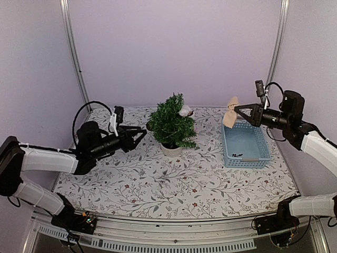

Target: Decorate the small christmas tree

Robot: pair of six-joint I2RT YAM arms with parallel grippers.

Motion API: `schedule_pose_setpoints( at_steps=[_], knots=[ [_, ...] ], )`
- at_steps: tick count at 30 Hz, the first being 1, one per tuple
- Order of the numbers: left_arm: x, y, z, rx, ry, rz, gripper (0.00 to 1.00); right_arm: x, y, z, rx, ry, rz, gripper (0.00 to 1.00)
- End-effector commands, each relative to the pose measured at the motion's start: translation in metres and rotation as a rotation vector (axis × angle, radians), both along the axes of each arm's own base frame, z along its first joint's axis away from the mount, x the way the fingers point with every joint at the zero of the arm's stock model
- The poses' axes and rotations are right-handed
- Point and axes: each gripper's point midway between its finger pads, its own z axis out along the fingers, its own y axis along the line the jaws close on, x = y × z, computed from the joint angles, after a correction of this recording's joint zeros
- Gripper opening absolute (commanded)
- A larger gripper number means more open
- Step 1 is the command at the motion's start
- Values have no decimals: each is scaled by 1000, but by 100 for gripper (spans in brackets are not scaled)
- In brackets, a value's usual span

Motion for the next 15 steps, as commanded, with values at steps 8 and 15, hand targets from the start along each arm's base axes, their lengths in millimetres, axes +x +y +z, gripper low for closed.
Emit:
schedule_pose_setpoints(
  at_steps=[8, 15],
  knots=[
    [-76, -84, 81, 216, -163, -414, 48, -104, 100, 42, -117, -370, 455, 0],
    [-101, -127, 93, 244, -193, -540, 49, -126, 140, 27, -250, -391, 547, 0]
  ],
)
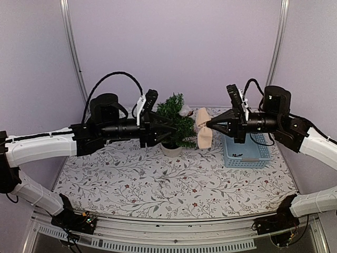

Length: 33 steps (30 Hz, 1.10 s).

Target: Decorate the small christmas tree

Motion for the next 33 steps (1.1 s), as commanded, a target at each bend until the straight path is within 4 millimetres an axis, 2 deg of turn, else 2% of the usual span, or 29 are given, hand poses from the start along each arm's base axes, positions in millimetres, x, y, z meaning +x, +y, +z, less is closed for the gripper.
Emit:
schedule_pose_setpoints(
  at_steps=[1, 7, 11, 15, 20, 22, 24, 27, 29, 33],
  knots=[
    [-18, -22, -23, 105, 25, -91, 50, -5, 23, -21, -145, -52, 19, 0],
    [-27, -36, -29, 160, 33, -158, 54, -22, 52, -49, -285, -83, 80, 0],
    [-33, -36, -34, 181, 33, -186, 54, -23, 60, -60, -349, -107, 75, 0],
    [-27, -33, -32, 186, 33, -137, 52, -25, 69, -71, -410, -126, 81, 0],
    [-22, -17, -32, 185, 38, -104, 52, -17, 66, -73, -442, -148, 33, 0],
    [-27, -8, -30, 175, 41, -133, 58, -10, 63, -81, -488, -147, 1, 0],
    [-35, 2, -39, 222, 77, -153, 60, -4, 59, -90, -541, -148, -28, 0],
    [-30, 11, -41, 248, 51, -120, 64, -3, 61, -98, -592, -161, -37, 0],
    [-25, 13, -40, 248, 46, -103, 65, -7, 65, -101, -612, -170, -22, 0],
    [-20, 3, -40, 245, 56, -118, 62, -16, 75, -100, -626, -194, 12, 0]
  ],
)
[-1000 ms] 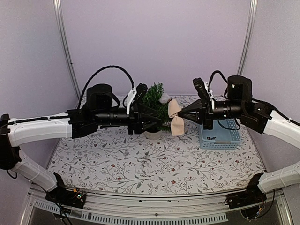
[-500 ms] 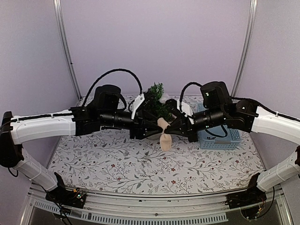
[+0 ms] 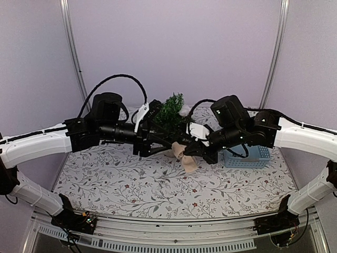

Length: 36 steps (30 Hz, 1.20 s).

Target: Decorate the small christmas tree

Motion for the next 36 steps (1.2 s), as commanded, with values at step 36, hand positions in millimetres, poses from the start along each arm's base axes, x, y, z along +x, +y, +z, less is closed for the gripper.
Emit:
schedule_pose_setpoints(
  at_steps=[36],
  knots=[
    [41, 13, 34, -130, 19, 162, 51, -48, 24, 31, 35, -67, 170, 0]
  ],
)
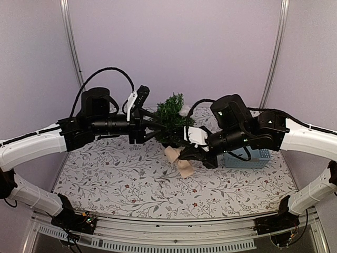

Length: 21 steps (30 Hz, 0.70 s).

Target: Decorate the small christmas tree

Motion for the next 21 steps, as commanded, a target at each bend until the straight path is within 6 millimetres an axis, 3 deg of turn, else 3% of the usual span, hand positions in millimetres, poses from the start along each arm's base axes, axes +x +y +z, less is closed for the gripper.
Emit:
schedule_pose_setpoints(
  at_steps=[1, 6, 12, 21],
  knots=[
    [12, -9, 0, -12, 31, 7, 51, -9, 8, 3, 8, 9, 45, 0],
    [-10, -13, -23, 63, 59, -96, 48, -4, 7, 2, 7, -12, 23, 0],
    [-54, -10, -37, 85, 63, -261, 47, 0, 5, 6, 17, -38, 2, 0],
    [-67, -11, -73, 192, 118, -281, 42, 2, 3, 23, 63, -86, 3, 0]
  ],
)
